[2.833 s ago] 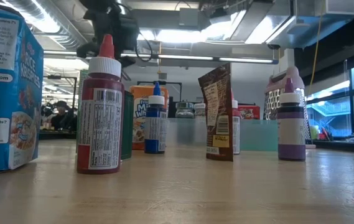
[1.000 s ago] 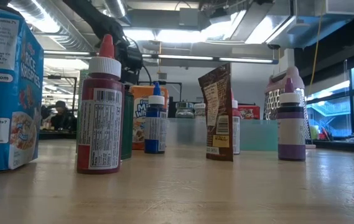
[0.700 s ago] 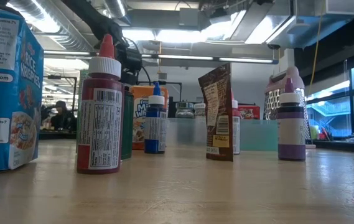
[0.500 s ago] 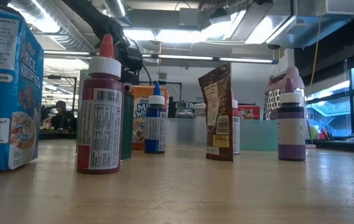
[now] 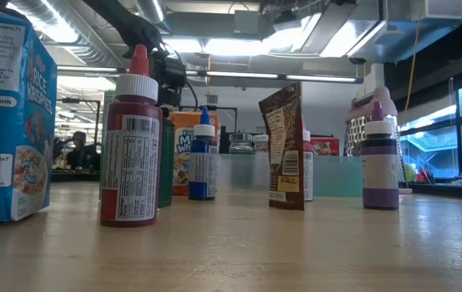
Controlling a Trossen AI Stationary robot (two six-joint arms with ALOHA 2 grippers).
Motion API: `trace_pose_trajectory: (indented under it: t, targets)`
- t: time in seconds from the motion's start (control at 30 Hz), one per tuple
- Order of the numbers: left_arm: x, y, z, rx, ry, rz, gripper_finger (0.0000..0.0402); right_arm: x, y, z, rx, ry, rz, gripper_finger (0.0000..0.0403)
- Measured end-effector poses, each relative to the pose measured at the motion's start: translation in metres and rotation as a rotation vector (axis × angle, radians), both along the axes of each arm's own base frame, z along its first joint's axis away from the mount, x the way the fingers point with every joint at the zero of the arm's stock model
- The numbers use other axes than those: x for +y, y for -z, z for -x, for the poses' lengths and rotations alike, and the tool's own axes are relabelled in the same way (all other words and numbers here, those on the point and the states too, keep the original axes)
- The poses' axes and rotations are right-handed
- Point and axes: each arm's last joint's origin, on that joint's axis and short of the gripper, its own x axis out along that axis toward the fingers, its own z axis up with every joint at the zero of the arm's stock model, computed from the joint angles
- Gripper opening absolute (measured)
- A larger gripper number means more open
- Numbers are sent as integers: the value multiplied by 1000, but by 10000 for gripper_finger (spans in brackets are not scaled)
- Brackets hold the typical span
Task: Pick & Place Kitchen Items
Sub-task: Put the red food coloring bottle into the gray bin
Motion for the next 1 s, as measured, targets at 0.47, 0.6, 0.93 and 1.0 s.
trace_pose_trajectory:
  t: [0.47,0.6,0.93,1.0]
  targets:
    - [0,0,0,-6,-26,2,137,0,0,0,4,-6,-11,238]
    - [2,0,1,-7,-3,0,142,0,0,0,6,-6,-11,238]
    - [3,0,1,-10,-9,-4,150,0,0,1,10,-6,-8,238]
    - [3,0,1,-10,-9,-4,149,0,0,1,9,-8,-4,238]
